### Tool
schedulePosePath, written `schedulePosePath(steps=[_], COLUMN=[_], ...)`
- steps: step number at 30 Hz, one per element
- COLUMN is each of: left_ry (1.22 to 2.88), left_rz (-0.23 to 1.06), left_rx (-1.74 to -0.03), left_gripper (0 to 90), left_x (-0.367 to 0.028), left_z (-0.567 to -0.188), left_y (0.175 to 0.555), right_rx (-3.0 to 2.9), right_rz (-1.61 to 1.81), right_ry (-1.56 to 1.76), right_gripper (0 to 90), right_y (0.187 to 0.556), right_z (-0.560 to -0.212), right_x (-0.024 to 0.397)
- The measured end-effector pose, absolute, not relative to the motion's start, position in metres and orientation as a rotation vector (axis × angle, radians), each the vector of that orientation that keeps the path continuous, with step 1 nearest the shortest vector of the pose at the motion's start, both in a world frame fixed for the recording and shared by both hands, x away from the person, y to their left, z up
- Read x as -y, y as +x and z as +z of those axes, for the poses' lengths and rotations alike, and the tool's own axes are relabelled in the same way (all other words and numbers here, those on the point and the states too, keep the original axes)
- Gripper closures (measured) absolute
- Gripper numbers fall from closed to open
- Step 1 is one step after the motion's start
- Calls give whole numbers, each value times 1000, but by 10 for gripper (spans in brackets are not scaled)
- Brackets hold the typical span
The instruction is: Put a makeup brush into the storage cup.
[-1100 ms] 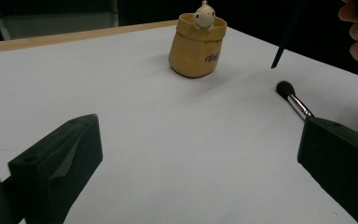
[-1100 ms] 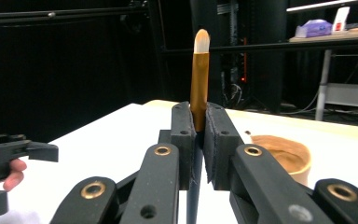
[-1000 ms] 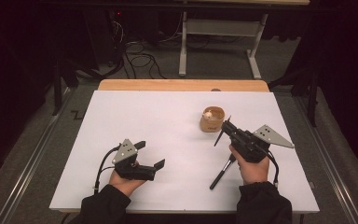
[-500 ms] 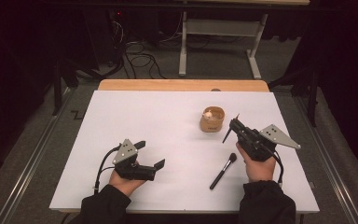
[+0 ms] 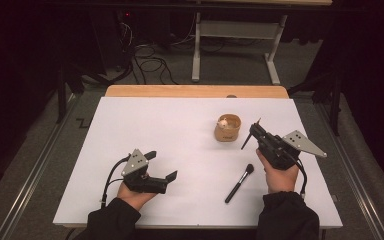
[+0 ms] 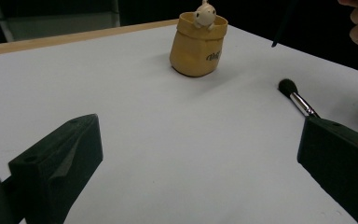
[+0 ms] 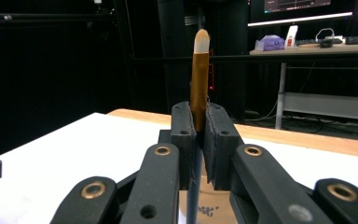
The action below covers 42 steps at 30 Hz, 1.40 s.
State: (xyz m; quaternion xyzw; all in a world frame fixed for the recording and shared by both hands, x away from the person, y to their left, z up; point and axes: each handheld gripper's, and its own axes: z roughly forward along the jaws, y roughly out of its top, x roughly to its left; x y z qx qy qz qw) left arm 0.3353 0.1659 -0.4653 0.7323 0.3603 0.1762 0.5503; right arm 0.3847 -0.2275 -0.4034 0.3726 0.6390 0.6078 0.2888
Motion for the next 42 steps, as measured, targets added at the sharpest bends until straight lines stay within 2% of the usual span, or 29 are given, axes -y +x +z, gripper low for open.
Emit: schedulePosePath(steps=[21,42], left_ry=[1722,1722], left_rz=[407,402], left_rx=[-839,-837], left_gripper=[11,12], left_x=[-167,-168], left_z=[-464,-464], left_y=[335,335], right_rx=[-1709,-1695], right_rz=[1561,1486], right_ry=[1000,1032], right_gripper=[846,845], right_y=[419,464], right_z=[-381,-374], right_x=[202,189])
